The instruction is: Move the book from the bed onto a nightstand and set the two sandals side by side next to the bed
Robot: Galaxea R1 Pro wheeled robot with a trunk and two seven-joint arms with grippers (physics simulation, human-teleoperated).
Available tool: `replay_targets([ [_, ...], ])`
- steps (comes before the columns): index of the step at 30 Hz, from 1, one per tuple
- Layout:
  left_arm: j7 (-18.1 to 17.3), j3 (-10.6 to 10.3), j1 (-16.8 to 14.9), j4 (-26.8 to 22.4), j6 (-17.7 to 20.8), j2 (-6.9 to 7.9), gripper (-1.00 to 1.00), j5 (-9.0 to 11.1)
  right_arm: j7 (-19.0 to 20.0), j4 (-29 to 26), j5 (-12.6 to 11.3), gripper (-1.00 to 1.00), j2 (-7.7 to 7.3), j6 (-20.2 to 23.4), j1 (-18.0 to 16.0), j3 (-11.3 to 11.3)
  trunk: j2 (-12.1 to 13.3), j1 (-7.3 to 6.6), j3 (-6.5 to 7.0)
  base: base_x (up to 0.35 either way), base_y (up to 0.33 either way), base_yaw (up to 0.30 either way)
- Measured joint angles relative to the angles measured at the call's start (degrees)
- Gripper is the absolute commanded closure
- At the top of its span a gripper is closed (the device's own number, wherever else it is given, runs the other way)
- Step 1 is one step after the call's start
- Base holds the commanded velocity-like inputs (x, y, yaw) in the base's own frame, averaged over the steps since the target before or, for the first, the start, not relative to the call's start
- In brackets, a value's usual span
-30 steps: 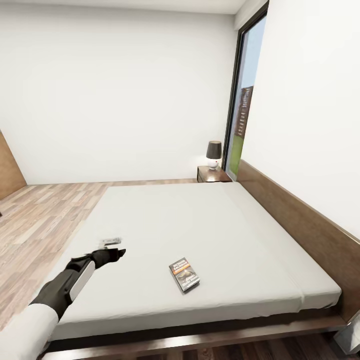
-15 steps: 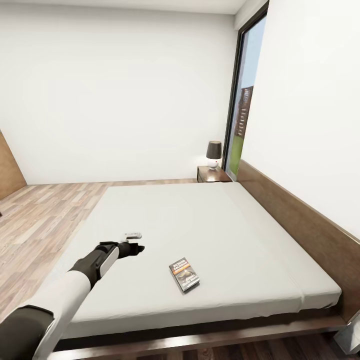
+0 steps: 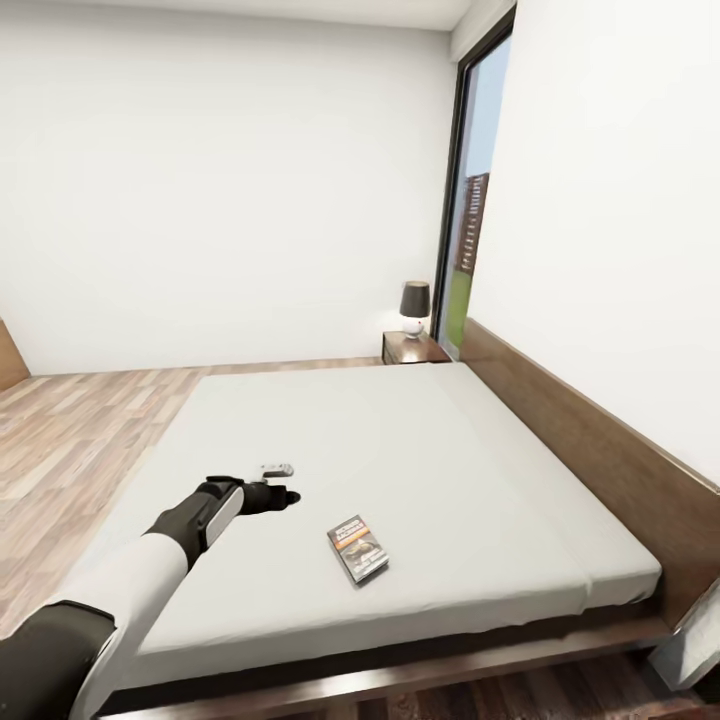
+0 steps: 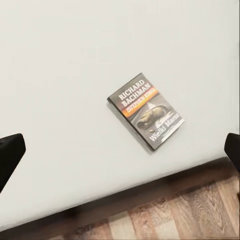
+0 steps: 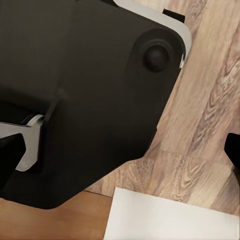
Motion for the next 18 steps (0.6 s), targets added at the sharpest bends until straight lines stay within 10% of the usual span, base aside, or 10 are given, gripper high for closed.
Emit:
replay_targets([
  [18, -0.65, -0.07, -0.01, -1.44, 1.06, 0.33, -1.00, 0.10, 0.03, 0.04, 0.00, -1.00, 0.16, -0.64, 0.03, 0.03, 0.00, 0.00, 0.00, 0.068, 0.046, -0.146],
])
